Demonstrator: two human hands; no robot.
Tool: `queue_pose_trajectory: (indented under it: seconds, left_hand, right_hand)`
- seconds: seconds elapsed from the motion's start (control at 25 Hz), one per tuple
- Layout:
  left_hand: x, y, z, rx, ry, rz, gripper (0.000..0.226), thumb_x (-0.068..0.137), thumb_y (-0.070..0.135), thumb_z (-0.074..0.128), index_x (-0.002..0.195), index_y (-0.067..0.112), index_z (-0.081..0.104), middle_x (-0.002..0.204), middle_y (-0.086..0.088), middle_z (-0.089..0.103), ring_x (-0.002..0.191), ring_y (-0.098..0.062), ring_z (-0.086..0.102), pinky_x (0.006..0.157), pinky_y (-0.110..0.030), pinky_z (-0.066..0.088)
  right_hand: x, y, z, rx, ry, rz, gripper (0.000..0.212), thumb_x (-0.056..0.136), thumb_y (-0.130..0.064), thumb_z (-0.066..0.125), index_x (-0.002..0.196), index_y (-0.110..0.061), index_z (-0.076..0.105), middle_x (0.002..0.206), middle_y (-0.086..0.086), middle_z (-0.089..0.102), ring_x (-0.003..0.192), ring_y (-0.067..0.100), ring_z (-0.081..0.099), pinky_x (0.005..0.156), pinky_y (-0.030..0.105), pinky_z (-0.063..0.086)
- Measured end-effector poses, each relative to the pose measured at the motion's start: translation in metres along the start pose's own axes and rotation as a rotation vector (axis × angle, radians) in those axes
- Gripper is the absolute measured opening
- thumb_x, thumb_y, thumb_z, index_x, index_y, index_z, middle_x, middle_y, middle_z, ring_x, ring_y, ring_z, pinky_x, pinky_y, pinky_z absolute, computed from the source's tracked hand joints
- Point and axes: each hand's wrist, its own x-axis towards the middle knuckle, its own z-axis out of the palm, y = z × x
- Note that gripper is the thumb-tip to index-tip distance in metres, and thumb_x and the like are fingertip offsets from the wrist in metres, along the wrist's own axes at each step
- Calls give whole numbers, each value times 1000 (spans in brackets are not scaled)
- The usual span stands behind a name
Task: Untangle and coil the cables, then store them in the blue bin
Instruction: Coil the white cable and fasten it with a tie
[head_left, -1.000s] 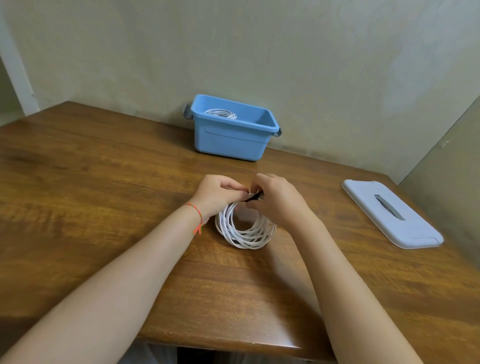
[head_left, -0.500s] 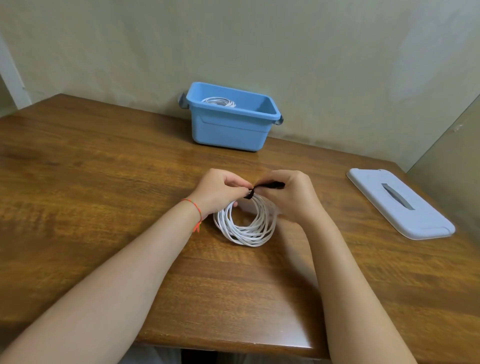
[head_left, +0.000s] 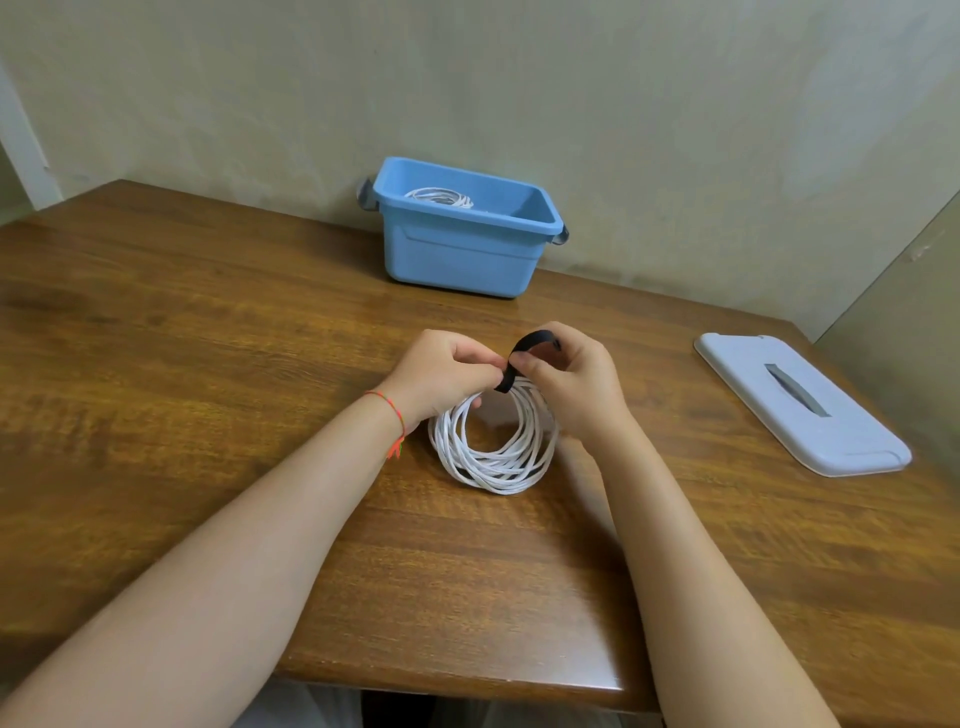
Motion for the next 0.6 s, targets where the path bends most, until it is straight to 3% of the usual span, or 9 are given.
queue_pose_trajectory:
  seconds: [0.16, 0.48, 0.6]
  left_hand:
    - [0, -2, 1, -60, 20, 7, 11, 79, 19, 82, 89, 18, 79, 83, -4, 77, 68, -13, 66, 70, -28, 58]
    - [0, -4, 3, -124, 59, -34, 12, 77, 22, 84, 84, 18, 76, 70, 7, 73, 59, -9, 63, 66, -25, 55]
    - [1, -5, 5, -127, 61, -31, 12, 77, 23, 84, 84, 19, 74, 66, 11, 70, 58, -8, 62, 66, -24, 54]
  right_hand:
    - [-1, 1, 7, 21, 84, -28, 4, 85, -10, 72, 84, -13, 69, 78, 3, 70, 78, 20, 63, 68, 30, 49]
    - [0, 1, 13, -20, 112, -153, 9, 87, -5, 68, 91, -13, 67, 81, -6, 69, 81, 15, 65, 74, 33, 52]
    - [2, 0, 11, -9, 114, -96, 6, 87, -7, 67, 88, -13, 66, 78, -5, 67, 75, 10, 60, 69, 27, 47]
